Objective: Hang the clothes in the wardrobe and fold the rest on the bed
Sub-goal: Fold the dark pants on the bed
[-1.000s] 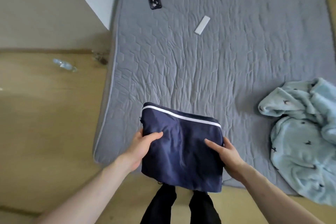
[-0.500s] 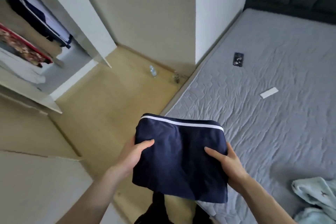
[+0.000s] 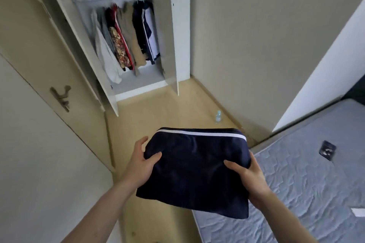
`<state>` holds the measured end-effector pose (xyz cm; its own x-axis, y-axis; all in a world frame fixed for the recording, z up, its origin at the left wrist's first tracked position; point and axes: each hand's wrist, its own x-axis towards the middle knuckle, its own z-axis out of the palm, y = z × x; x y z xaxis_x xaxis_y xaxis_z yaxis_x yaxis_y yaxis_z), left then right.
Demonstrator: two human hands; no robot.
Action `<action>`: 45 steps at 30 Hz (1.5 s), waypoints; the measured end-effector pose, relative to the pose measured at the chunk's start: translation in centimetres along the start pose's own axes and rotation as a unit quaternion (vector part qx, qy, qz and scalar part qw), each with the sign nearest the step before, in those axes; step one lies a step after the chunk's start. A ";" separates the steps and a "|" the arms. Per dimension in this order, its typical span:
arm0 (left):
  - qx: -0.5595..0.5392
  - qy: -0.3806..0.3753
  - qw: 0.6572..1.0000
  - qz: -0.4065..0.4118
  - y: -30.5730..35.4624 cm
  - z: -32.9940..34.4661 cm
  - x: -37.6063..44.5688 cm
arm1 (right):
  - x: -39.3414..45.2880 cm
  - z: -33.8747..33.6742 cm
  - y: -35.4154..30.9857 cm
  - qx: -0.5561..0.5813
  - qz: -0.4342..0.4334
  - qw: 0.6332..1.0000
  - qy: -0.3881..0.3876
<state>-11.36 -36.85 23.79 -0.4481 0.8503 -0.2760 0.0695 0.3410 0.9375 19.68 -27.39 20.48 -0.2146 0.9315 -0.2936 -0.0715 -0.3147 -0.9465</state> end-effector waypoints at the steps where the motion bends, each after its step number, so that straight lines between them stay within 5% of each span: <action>1: -0.004 0.000 1.000 0.014 0.4 -1.8 1.2 | 1.1 2.1 -0.8 -0.006 -0.010 1.000 -0.008; 7: 0.023 -0.022 0.995 0.097 3.5 -10.9 8.4 | 7.3 13.0 -5.2 -0.026 -0.064 0.997 -0.028; 13: 0.017 -0.035 0.995 0.091 6.3 -16.5 15.3 | 13.0 19.6 -9.1 -0.029 -0.099 0.993 -0.058; 45: 0.034 0.191 0.943 0.271 36.1 -32.5 61.2 | 63.5 50.0 -38.6 -0.010 -0.187 0.964 -0.187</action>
<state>-65.26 14.49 47.57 -0.6176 0.7055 0.3475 0.4306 -0.0665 0.9001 -39.86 34.79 45.03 -0.5132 0.8476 0.1349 -0.1940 0.0386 -0.9803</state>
